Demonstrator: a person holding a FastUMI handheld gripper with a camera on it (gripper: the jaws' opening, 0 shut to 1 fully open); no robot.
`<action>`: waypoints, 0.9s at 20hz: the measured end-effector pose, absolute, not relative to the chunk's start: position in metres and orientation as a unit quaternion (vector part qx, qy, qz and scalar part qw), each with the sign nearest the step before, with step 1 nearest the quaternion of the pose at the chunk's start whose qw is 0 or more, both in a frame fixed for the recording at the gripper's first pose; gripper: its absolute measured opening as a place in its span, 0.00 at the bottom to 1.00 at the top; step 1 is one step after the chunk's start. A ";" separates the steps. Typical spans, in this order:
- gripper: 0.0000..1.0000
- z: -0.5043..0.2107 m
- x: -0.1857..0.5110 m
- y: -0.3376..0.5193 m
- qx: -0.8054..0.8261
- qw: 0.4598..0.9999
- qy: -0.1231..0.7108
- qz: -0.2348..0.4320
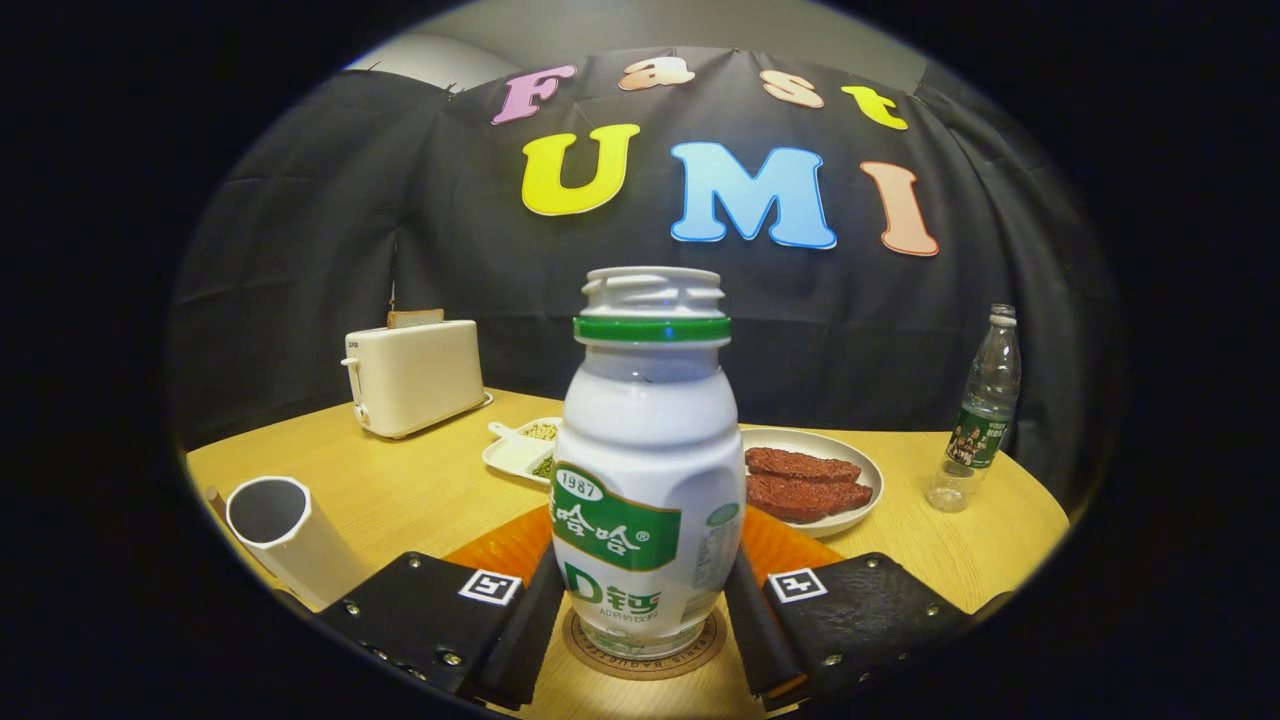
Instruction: Take the bottle from table, then pour the juice into the cup, finally place the bottle on the coaster
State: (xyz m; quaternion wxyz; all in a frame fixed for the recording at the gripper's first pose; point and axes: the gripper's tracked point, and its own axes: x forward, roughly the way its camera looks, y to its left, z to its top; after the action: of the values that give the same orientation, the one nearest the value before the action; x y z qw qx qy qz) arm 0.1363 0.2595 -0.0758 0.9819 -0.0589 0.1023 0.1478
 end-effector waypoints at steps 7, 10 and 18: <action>0.77 -0.083 0.137 0.257 -0.058 0.982 0.109 0.141; 0.91 -0.079 0.135 0.256 -0.064 0.983 0.104 0.136; 0.97 0.000 0.099 0.238 -0.048 0.993 0.060 0.085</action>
State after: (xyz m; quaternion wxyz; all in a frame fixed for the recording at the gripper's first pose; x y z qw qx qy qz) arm 0.0990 0.2377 -0.0003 0.9934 -0.0475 0.0598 0.0854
